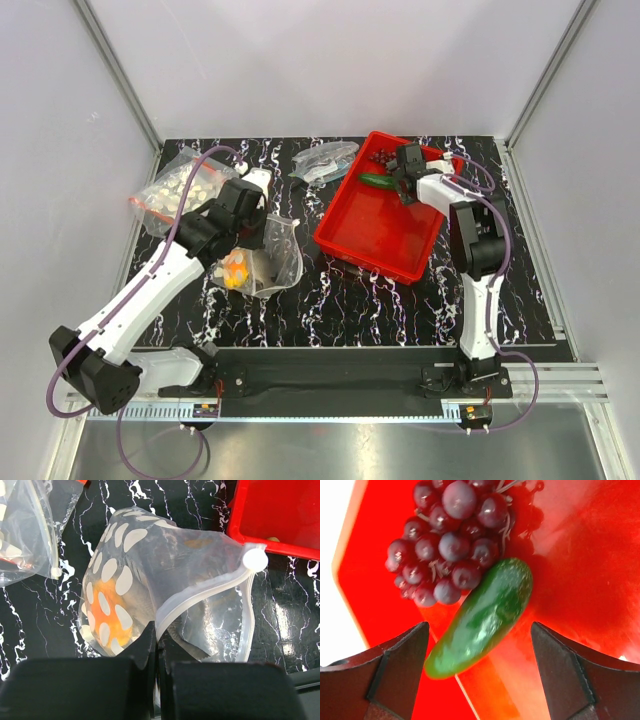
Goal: Place the food in the zip-top bag and seal the zipper
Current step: Pick up the fake vegetable from the bin.
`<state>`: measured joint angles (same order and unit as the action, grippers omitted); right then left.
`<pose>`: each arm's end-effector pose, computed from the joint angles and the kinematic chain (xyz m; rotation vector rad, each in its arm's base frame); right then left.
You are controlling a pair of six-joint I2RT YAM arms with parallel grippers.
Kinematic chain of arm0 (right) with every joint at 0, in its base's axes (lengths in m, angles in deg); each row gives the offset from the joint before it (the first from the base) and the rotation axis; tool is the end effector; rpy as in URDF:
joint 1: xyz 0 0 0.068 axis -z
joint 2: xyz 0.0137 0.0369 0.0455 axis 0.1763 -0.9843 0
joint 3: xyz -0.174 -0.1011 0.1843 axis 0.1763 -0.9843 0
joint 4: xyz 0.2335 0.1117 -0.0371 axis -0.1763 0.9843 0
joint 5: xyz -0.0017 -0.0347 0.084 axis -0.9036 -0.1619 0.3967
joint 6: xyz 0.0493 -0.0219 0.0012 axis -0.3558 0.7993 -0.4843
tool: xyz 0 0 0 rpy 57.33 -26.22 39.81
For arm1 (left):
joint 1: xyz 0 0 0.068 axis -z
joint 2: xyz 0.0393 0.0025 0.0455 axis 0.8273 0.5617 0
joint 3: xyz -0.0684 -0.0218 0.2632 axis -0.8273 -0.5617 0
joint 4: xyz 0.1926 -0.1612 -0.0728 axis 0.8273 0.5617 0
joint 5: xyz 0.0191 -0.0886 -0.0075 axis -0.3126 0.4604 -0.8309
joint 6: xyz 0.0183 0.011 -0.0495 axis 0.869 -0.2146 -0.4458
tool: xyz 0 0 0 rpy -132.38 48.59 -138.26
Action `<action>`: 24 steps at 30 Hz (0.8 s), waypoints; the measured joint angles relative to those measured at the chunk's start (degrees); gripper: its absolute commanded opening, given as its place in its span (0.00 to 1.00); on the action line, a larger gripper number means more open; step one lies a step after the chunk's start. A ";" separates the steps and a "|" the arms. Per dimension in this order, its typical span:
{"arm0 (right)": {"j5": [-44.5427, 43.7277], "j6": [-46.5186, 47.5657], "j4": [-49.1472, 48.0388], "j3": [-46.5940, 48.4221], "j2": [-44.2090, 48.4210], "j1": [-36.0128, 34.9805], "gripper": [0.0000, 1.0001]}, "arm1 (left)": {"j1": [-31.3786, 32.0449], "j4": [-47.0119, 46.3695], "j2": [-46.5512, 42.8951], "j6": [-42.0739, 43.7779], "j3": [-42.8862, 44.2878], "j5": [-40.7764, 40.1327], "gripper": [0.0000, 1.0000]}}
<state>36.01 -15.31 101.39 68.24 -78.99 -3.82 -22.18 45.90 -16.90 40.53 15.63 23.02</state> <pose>0.4671 0.1024 0.1749 1.2900 1.9204 0.3181 0.2050 -0.1263 0.3483 0.2853 2.3498 -0.1172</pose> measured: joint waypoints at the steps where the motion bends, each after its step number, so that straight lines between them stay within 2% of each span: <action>1: -0.35 -0.26 0.02 0.61 -0.90 0.02 0.87 | 0.00 0.02 0.02 0.04 0.00 0.04 0.00; 4: -0.98 -0.98 0.00 2.34 -3.21 0.04 0.84 | 0.00 0.02 0.02 0.24 0.00 0.02 0.00; 7: -1.33 -1.40 -0.87 3.34 -4.66 0.09 0.69 | 0.00 0.04 0.07 0.42 0.00 -0.09 0.00; 8: -1.40 -1.33 -0.87 3.78 -5.05 0.11 0.58 | 0.00 0.04 0.07 0.44 0.00 -0.15 0.00; 9: -1.40 -0.98 -0.94 3.93 -5.29 0.17 0.52 | 0.00 0.04 0.07 0.46 0.00 -0.17 0.00; 13: -1.40 0.52 -5.07 1.42 -4.85 0.33 0.33 | 0.00 0.07 0.22 0.50 0.00 -0.17 0.00; 16: -1.42 2.47 -8.92 -3.58 -2.08 0.33 0.32 | 0.00 0.04 0.55 0.61 0.00 -0.17 0.00; 18: -1.38 5.07 -10.67 -8.41 1.75 0.33 0.26 | 0.00 0.02 0.72 0.68 0.00 -0.15 0.00; 24: 0.90 16.26 -18.45 -20.83 18.01 -0.09 0.20 | 0.00 0.04 0.83 0.90 0.00 -0.11 0.00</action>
<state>36.90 0.96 82.94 47.41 -60.98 -3.91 -22.18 45.94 -16.07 41.43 15.63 22.91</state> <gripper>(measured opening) 0.485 0.012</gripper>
